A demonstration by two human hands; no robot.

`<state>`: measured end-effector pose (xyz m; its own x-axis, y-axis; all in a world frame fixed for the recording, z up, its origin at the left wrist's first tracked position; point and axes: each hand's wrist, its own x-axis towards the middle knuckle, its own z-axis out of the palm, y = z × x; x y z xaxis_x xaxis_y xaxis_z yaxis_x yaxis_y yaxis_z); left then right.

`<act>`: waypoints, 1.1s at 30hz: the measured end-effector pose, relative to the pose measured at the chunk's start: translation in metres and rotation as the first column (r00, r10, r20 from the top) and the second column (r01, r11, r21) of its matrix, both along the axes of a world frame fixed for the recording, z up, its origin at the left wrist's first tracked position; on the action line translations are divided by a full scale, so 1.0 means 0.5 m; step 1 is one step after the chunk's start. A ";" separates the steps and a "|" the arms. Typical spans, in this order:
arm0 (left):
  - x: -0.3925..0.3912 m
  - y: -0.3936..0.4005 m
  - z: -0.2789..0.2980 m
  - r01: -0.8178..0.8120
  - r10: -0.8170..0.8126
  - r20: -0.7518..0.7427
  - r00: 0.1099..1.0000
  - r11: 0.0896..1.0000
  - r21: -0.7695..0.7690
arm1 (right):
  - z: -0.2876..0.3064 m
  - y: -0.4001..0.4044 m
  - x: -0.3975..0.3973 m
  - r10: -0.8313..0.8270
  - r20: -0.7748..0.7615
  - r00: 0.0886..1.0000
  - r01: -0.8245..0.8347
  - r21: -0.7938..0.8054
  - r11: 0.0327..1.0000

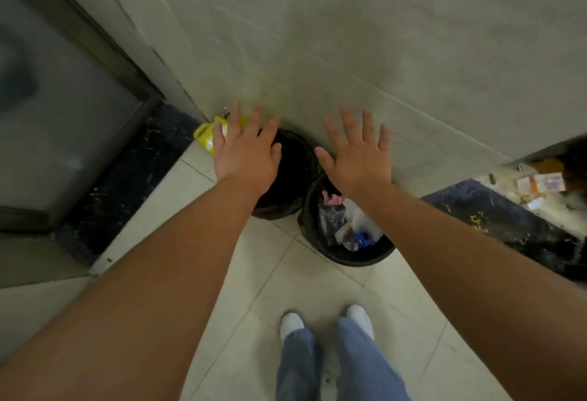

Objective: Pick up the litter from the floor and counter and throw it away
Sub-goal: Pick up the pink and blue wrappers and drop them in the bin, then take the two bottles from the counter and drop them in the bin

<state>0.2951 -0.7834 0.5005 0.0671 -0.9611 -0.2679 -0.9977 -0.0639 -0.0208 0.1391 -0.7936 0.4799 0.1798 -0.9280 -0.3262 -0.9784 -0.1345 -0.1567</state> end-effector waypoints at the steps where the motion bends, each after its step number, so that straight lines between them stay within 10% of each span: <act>1: 0.015 0.001 0.044 -0.035 0.035 0.005 0.999 0.999 -0.028 | 0.040 -0.008 0.022 0.036 0.012 0.999 -0.036 -0.031 0.999; 8: 0.093 0.090 0.348 -0.325 0.343 0.021 0.939 0.906 -0.270 | 0.344 -0.021 0.141 0.340 0.108 0.934 -0.293 -0.312 0.904; 18: 0.135 0.528 0.714 -0.609 0.799 0.023 0.601 0.476 -0.635 | 0.736 0.229 0.283 0.766 0.184 0.616 -0.558 -0.584 0.589; 33: -0.273 1.585 0.725 -0.777 0.900 -0.035 -0.435 -0.394 -0.491 | 0.771 1.313 0.229 0.918 0.168 -0.360 -0.824 -0.519 -0.229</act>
